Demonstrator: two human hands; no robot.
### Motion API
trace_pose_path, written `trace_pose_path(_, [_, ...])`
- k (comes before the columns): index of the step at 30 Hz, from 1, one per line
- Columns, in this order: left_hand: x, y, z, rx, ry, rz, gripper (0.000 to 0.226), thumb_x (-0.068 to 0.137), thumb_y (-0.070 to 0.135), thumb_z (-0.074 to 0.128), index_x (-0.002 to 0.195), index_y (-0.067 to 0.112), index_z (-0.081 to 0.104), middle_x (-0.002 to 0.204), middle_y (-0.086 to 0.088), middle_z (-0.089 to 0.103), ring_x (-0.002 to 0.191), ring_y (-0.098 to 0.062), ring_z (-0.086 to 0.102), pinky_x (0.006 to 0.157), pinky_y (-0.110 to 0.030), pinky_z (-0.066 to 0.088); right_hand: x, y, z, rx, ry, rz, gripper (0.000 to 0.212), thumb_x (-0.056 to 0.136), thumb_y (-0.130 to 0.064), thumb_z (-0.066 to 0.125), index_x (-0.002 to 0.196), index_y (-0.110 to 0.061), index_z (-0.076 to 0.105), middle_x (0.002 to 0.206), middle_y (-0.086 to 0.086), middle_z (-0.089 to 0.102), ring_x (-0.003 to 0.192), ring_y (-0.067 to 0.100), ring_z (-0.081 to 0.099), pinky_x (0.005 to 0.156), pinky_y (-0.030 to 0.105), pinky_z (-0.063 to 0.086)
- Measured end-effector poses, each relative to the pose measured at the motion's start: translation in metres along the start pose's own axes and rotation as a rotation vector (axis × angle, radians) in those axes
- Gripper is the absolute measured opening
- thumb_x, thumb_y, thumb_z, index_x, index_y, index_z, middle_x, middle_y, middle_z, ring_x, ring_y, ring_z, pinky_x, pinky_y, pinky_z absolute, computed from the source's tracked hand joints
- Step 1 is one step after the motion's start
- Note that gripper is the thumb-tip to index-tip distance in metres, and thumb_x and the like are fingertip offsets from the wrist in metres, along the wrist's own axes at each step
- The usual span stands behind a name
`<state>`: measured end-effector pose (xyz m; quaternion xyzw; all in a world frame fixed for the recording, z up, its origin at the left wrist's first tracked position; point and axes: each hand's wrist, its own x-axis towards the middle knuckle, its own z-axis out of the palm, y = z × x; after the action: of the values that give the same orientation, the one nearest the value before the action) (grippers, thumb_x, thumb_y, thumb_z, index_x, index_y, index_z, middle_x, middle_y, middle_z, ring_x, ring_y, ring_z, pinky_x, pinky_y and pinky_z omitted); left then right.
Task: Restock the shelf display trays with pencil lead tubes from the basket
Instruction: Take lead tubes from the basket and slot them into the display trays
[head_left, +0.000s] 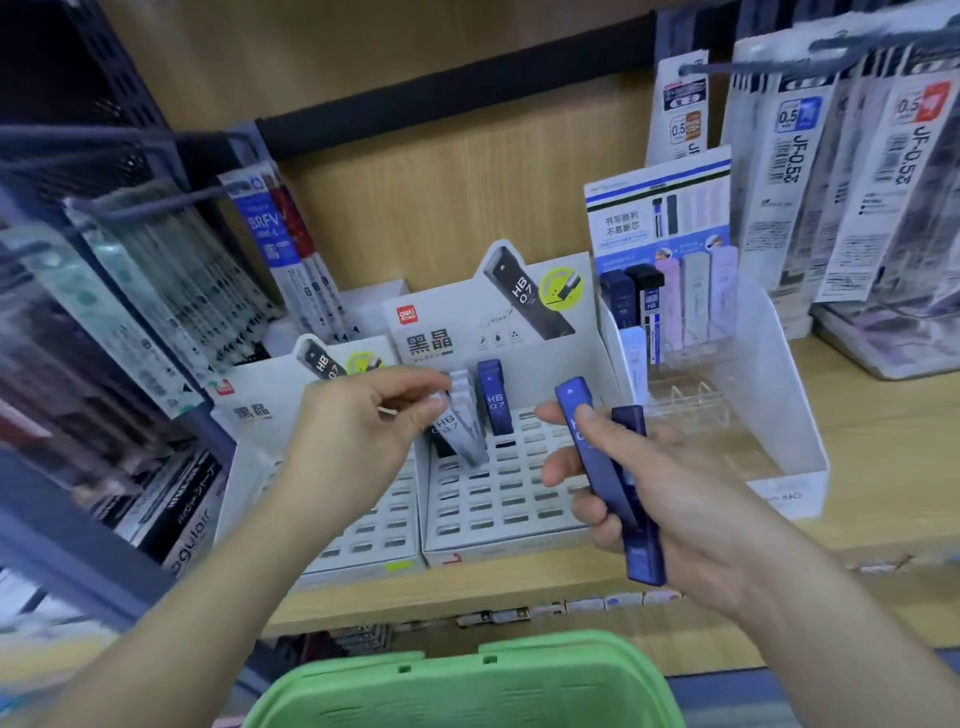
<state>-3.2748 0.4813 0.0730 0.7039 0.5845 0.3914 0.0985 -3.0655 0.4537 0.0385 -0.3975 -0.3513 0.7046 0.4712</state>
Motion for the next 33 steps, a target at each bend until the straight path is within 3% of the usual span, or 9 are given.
trace_pose_path(6, [0.001, -0.016, 0.009, 0.064, -0.046, 0.067, 0.017, 0.082, 0.014, 0.073, 0.095, 0.023, 0.077, 0.082, 0.031, 0.062, 0.076, 0.018, 0.059, 0.073, 0.002, 0.038, -0.001, 0.005, 0.002, -0.029, -0.009, 0.017, 0.029, 0.094, -0.04, 0.055, 0.11, -0.023, 0.072, 0.074, 0.012, 0.067, 0.046, 0.017, 0.051, 0.039, 0.02, 0.041])
trace_pose_path(11, [0.003, -0.019, 0.009, 0.097, -0.119, 0.087, 0.022, 0.088, 0.009, 0.066, 0.104, 0.022, 0.075, 0.081, 0.021, 0.066, 0.073, 0.019, 0.058, 0.072, 0.003, 0.038, 0.004, 0.01, 0.001, -0.044, 0.025, 0.023, 0.026, 0.095, -0.038, 0.055, 0.107, -0.023, 0.073, 0.069, 0.008, 0.062, 0.046, 0.014, 0.047, 0.038, 0.019, 0.037])
trace_pose_path(15, [0.008, -0.018, 0.016, 0.013, -0.061, 0.046, 0.018, 0.085, 0.007, 0.069, 0.095, 0.022, 0.072, 0.075, 0.02, 0.066, 0.068, 0.003, 0.062, 0.071, -0.007, 0.048, 0.011, 0.016, 0.0, -0.022, 0.075, 0.06, 0.021, 0.097, -0.023, 0.057, 0.108, -0.014, 0.073, 0.068, 0.005, 0.055, 0.045, 0.014, 0.045, 0.036, 0.02, 0.033])
trace_pose_path(18, [0.002, -0.019, 0.024, 0.071, -0.007, 0.102, 0.01, 0.081, 0.009, 0.073, 0.089, 0.015, 0.075, 0.077, 0.016, 0.066, 0.079, 0.003, 0.06, 0.075, -0.01, 0.047, 0.013, 0.017, -0.001, 0.01, 0.1, 0.088, 0.021, 0.097, -0.017, 0.055, 0.111, -0.011, 0.071, 0.067, 0.006, 0.055, 0.046, 0.015, 0.046, 0.035, 0.02, 0.033])
trace_pose_path(22, [-0.001, -0.025, 0.029, 0.17, 0.041, 0.261, 0.015, 0.081, 0.006, 0.074, 0.094, 0.012, 0.077, 0.088, 0.007, 0.065, 0.081, -0.006, 0.057, 0.079, -0.02, 0.048, 0.01, 0.018, -0.001, 0.01, 0.045, 0.105, 0.022, 0.099, -0.026, 0.054, 0.114, -0.018, 0.068, 0.067, 0.008, 0.06, 0.045, 0.016, 0.051, 0.036, 0.019, 0.038])
trace_pose_path(25, [-0.004, -0.021, 0.026, 0.225, 0.069, 0.272, 0.018, 0.085, 0.01, 0.07, 0.102, 0.014, 0.074, 0.095, 0.007, 0.062, 0.077, -0.006, 0.057, 0.077, -0.025, 0.051, 0.008, 0.017, 0.001, -0.019, -0.025, 0.096, 0.025, 0.097, -0.032, 0.055, 0.113, -0.021, 0.07, 0.067, 0.009, 0.061, 0.043, 0.015, 0.049, 0.033, 0.016, 0.029])
trace_pose_path(28, [-0.019, -0.007, 0.021, 0.05, 0.043, 0.18, 0.021, 0.09, 0.01, 0.062, 0.104, 0.022, 0.072, 0.093, 0.009, 0.066, 0.077, -0.01, 0.059, 0.072, -0.027, 0.052, 0.006, 0.016, 0.001, -0.048, -0.087, 0.088, 0.027, 0.095, -0.032, 0.056, 0.108, -0.016, 0.073, 0.066, 0.008, 0.059, 0.043, 0.014, 0.046, 0.032, 0.015, 0.024])
trace_pose_path(30, [-0.028, 0.006, 0.019, -0.251, -0.097, -0.007, 0.022, 0.091, 0.014, 0.061, 0.102, 0.03, 0.07, 0.087, 0.005, 0.07, 0.073, -0.013, 0.061, 0.064, -0.029, 0.054, 0.005, 0.016, 0.003, -0.091, -0.131, 0.094, 0.026, 0.092, -0.033, 0.059, 0.102, -0.014, 0.074, 0.065, 0.007, 0.058, 0.044, 0.013, 0.045, 0.032, 0.015, 0.023])
trace_pose_path(33, [-0.038, 0.017, 0.019, -0.581, -0.276, -0.19, 0.029, 0.081, 0.022, 0.062, 0.11, 0.023, 0.067, 0.083, 0.003, 0.071, 0.071, -0.01, 0.065, 0.061, -0.023, 0.053, 0.002, 0.016, 0.008, -0.134, -0.2, 0.109, 0.026, 0.082, -0.035, 0.065, 0.091, -0.013, 0.073, 0.065, 0.009, 0.057, 0.045, 0.013, 0.044, 0.032, 0.014, 0.021])
